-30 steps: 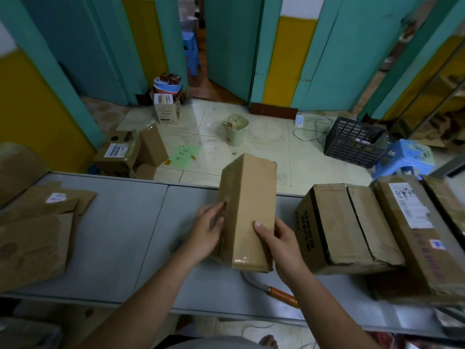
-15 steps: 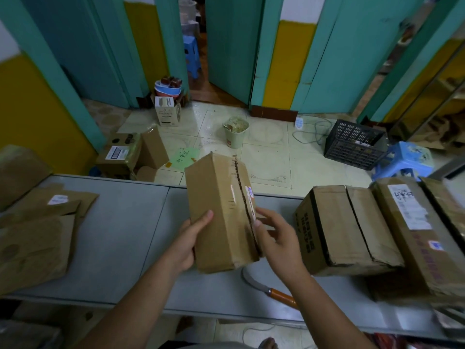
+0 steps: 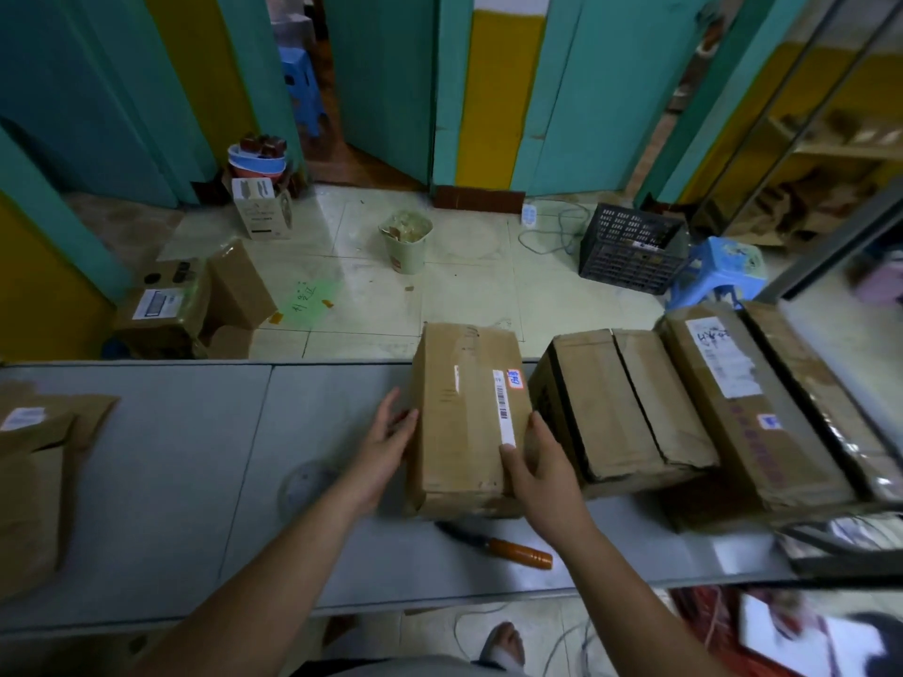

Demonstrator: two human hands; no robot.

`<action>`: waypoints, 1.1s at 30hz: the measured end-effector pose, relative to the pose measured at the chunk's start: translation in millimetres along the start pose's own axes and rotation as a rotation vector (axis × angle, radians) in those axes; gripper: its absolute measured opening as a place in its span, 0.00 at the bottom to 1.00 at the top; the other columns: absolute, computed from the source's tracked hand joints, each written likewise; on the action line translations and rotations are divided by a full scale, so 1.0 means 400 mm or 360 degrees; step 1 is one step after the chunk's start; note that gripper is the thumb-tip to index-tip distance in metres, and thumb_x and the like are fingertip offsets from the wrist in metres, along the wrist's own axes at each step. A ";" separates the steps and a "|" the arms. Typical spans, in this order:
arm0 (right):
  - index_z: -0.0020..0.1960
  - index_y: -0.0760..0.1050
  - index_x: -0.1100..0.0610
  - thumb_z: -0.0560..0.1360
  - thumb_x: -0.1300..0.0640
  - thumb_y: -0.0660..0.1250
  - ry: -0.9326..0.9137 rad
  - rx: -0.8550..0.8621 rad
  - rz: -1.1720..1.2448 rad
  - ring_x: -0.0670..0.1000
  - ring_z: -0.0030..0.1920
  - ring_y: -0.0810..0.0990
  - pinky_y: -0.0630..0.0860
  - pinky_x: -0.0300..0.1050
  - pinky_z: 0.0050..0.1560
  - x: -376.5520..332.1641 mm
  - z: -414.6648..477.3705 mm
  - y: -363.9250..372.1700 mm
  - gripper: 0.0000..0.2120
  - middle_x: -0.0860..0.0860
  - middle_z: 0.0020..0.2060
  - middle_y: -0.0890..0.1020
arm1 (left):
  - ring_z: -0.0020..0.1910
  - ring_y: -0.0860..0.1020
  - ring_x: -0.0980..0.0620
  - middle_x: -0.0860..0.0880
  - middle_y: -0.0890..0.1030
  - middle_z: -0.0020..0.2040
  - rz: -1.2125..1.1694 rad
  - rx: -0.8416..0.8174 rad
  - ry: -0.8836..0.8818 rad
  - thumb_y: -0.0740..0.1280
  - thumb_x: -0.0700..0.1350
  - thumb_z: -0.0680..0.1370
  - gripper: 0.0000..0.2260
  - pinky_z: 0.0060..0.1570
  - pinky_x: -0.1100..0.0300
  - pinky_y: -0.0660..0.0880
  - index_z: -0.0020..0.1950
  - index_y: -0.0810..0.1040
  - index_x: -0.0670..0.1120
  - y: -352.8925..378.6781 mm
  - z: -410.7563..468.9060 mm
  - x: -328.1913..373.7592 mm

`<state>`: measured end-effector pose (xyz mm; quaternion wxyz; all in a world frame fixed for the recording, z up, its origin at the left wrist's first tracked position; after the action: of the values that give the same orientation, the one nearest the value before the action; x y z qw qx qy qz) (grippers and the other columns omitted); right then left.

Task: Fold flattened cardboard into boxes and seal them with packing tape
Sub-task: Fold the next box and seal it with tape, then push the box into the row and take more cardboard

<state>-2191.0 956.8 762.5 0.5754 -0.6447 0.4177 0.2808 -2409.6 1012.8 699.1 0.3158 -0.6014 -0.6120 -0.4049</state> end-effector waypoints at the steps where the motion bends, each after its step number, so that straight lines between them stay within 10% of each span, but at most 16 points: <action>1: 0.76 0.64 0.41 0.85 0.49 0.63 0.0014 0.0015 -0.0096 0.45 0.65 0.79 0.81 0.50 0.64 0.008 -0.001 -0.004 0.21 0.45 0.66 0.78 | 0.74 0.73 0.50 0.55 0.73 0.74 0.0108 -0.0020 0.0012 0.63 0.56 0.87 0.25 0.73 0.48 0.72 0.84 0.61 0.63 0.019 0.012 -0.004; 8: 0.80 0.56 0.53 0.83 0.54 0.64 0.0192 -0.0026 -0.0828 0.61 0.72 0.70 0.77 0.58 0.66 0.017 0.015 -0.022 0.29 0.58 0.78 0.61 | 0.71 0.75 0.56 0.60 0.77 0.73 0.0202 -0.0172 0.0050 0.59 0.60 0.87 0.19 0.69 0.51 0.76 0.79 0.65 0.71 0.111 0.080 -0.024; 13: 0.79 0.59 0.60 0.81 0.57 0.67 0.0110 -0.0245 -0.1332 0.64 0.83 0.52 0.55 0.58 0.82 0.020 0.027 0.026 0.30 0.62 0.82 0.56 | 0.70 0.78 0.49 0.55 0.78 0.71 0.0240 -0.0182 -0.0050 0.60 0.52 0.88 0.21 0.68 0.42 0.78 0.81 0.62 0.65 0.119 0.096 -0.078; 26: 0.78 0.62 0.57 0.86 0.52 0.56 0.0193 -0.0214 -0.0832 0.60 0.78 0.66 0.65 0.59 0.77 0.067 0.022 0.047 0.22 0.58 0.76 0.70 | 0.78 0.70 0.47 0.48 0.71 0.79 0.0612 -0.0243 0.0066 0.56 0.43 0.90 0.24 0.77 0.44 0.69 0.86 0.58 0.55 0.131 0.069 -0.106; 33: 0.81 0.61 0.53 0.85 0.42 0.58 -0.0070 -0.0079 -0.0883 0.57 0.76 0.67 0.70 0.57 0.74 0.015 0.043 0.017 0.28 0.54 0.76 0.69 | 0.77 0.69 0.47 0.50 0.69 0.80 0.1730 -0.0062 0.0554 0.61 0.55 0.87 0.26 0.73 0.44 0.71 0.84 0.62 0.54 0.038 0.034 0.036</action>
<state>-2191.6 972.4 750.9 0.6232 -0.7421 0.2057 0.1365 -2394.2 1030.7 706.9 0.5637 -0.7601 -0.1460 -0.2886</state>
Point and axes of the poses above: each hand's wrist, its own z-axis towards the middle knuckle, its own y-axis out of the palm, x = y × z, the point moved 5 cm from there along z, towards the middle knuckle
